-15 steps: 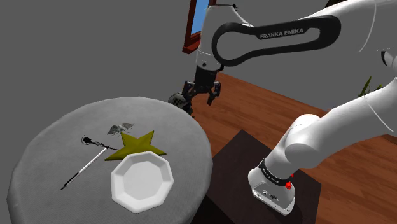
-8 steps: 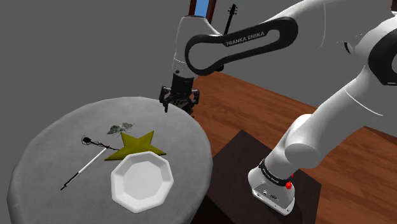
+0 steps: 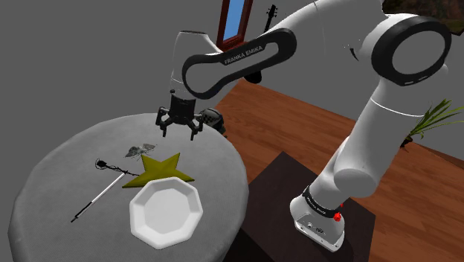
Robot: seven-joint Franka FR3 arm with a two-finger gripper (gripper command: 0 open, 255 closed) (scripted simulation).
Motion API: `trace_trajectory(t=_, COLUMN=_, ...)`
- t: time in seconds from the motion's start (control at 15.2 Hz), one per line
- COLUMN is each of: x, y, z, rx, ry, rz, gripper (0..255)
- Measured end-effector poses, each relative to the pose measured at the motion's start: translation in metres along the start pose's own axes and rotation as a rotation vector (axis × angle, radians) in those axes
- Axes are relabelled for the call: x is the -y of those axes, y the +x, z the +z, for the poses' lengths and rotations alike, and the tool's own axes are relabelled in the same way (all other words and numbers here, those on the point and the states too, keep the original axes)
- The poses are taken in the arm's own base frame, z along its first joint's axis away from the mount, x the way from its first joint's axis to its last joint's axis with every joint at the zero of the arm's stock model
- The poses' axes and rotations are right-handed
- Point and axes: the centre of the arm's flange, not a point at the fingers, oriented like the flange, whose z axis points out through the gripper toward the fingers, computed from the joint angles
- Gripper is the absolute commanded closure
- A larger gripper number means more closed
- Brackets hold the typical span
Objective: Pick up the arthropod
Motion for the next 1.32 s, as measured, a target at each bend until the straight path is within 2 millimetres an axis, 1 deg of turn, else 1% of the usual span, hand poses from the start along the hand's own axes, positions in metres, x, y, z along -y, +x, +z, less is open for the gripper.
trace_trajectory(t=0.07, x=0.013, y=0.004, z=0.006, rx=0.003, ry=0.006, rz=0.018, gripper=0)
trace_trajectory(t=0.2, x=0.029, y=0.009, z=0.016, rx=0.008, ry=0.019, rz=0.056, gripper=0)
trace_trajectory(t=0.26, x=0.042, y=0.010, z=0.020, rx=0.011, ry=0.025, rz=0.074, gripper=0)
trace_trajectory(t=0.59, x=0.095, y=0.030, z=0.048, rx=0.024, ry=0.056, rz=0.168, gripper=0)
trace_trajectory(t=0.73, x=0.101, y=0.035, z=0.061, rx=0.026, ry=0.060, rz=0.182, gripper=0)
trace_trajectory(t=0.92, x=0.103, y=0.038, z=0.076, rx=0.026, ry=0.061, rz=0.187, gripper=0)
trace_trajectory(t=1.12, x=0.101, y=0.040, z=0.091, rx=0.026, ry=0.062, rz=0.188, gripper=0)
trace_trajectory(t=1.19, x=0.102, y=0.041, z=0.093, rx=0.026, ry=0.062, rz=0.187, gripper=0)
trace_trajectory(t=1.25, x=0.102, y=0.042, z=0.094, rx=0.026, ry=0.062, rz=0.188, gripper=255)
trace_trajectory(t=1.32, x=0.102, y=0.042, z=0.094, rx=0.026, ry=0.062, rz=0.188, gripper=255)
